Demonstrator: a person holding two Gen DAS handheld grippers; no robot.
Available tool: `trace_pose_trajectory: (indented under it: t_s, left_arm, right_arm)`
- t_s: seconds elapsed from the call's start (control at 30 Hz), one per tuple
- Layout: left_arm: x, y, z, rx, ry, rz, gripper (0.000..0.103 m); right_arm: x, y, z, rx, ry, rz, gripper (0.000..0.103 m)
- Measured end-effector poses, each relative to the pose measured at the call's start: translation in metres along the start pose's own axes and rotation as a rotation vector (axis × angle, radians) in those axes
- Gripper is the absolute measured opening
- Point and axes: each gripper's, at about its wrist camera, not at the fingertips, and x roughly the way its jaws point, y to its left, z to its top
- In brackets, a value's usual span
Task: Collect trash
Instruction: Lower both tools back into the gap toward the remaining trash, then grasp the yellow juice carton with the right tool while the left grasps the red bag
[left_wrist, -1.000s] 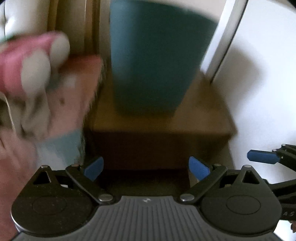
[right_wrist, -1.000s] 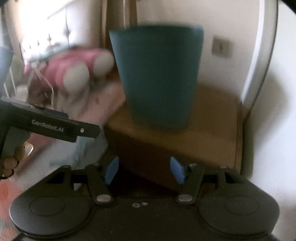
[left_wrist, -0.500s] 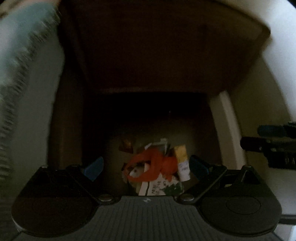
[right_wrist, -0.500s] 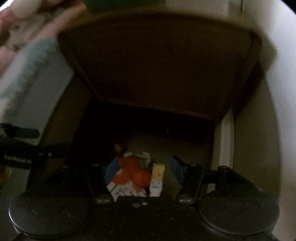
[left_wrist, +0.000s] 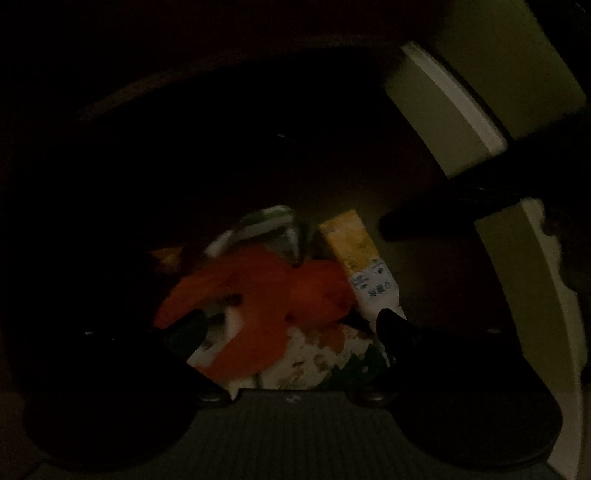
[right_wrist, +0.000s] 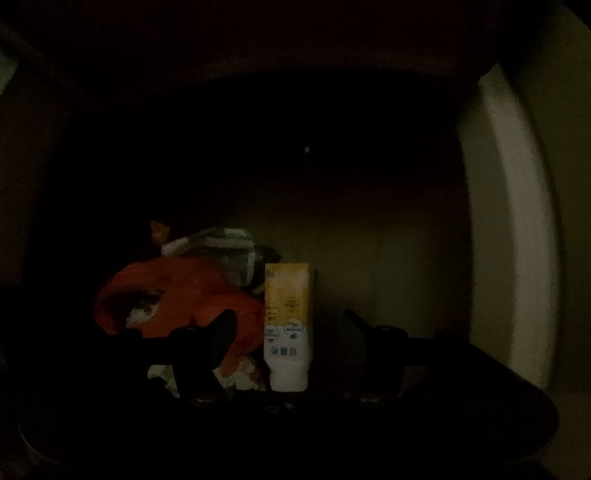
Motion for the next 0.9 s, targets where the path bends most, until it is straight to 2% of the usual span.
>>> trace_pose_trajectory:
  t_s: [0.13,0.37,0.5,0.6,0.63,0.8,0.87,0.9]
  left_arm:
    - [0.032,-0.016,-0.002,0.063,-0.004,-0.017,0.098]
    - [0.067,-0.034,-0.002,0.185,-0.014,0.009,0.096]
    - [0.082,-0.034,0.0,0.202,0.003,0.029,0.091]
    - [0.091,-0.034,0.002,0.203,0.016,0.031,0.082]
    - [0.092,-0.034,0.002,0.199,0.018,0.027,0.082]
    - [0.091,-0.035,0.005,0.192,0.003,0.019,0.074]
    - [0.089,-0.036,0.006,0.182,0.003,0.025,0.072]
    - [0.089,-0.037,0.006,0.175,0.002,0.026,0.071]
  right_arm:
    - [0.033,-0.003,0.008,0.012,0.019,0.017,0.061]
    - [0.07,-0.005,0.02,0.006,0.068,0.043,0.061]
    - [0.084,-0.001,0.022,0.005,0.092,0.03,0.061]
    - [0.094,0.006,0.024,-0.022,0.11,-0.018,0.061]
    - [0.097,0.006,0.024,-0.022,0.108,-0.028,0.061]
    - [0.101,-0.004,0.022,0.057,0.105,-0.026,0.059]
    - [0.099,-0.009,0.021,0.07,0.1,-0.02,0.052]
    - [0.097,-0.01,0.02,0.069,0.097,-0.026,0.042]
